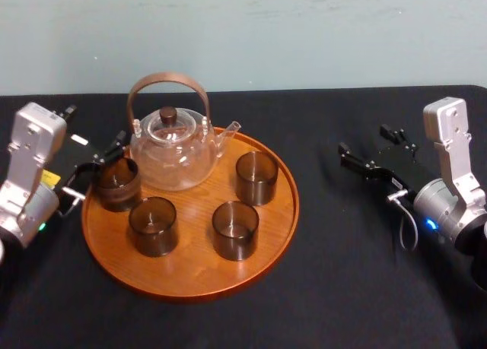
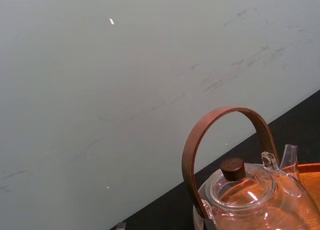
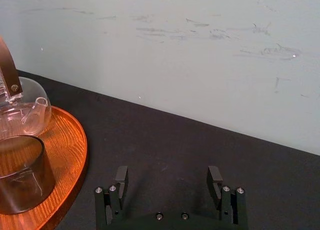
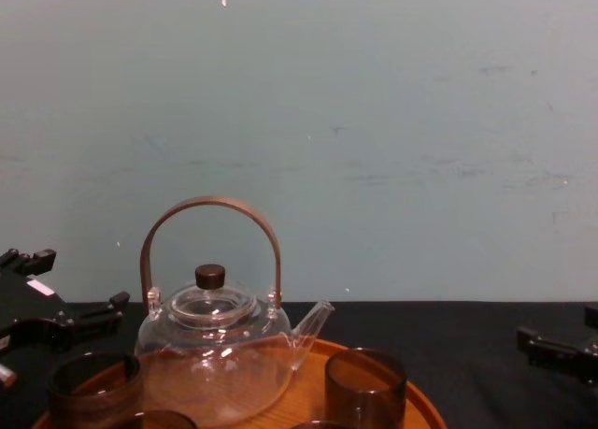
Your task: Pick up the glass from the table and place it on the tray.
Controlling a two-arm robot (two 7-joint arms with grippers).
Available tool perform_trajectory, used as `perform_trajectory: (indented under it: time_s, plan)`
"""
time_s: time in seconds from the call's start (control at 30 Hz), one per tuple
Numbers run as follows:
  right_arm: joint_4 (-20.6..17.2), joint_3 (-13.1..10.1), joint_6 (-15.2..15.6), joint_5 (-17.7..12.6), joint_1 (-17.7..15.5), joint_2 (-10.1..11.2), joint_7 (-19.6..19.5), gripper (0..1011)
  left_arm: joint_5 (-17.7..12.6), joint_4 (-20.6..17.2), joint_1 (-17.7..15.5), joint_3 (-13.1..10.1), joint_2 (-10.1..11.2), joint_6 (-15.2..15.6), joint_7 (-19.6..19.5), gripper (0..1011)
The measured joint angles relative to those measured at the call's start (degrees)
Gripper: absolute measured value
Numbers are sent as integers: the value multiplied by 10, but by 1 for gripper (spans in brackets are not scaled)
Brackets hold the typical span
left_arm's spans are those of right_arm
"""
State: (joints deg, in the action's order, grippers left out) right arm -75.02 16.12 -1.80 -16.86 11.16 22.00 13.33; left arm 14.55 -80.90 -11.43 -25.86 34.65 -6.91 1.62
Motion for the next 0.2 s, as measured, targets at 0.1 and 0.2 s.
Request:
perform_trajectory:
  time_s: [0.1, 0.2]
  plan:
    - [0, 0, 0, 0, 0, 0, 0, 1002, 0, 0, 0, 0, 0, 0, 0, 1001]
    - [0, 0, 0, 0, 0, 0, 0, 1002, 0, 0, 0, 0, 0, 0, 0, 1001]
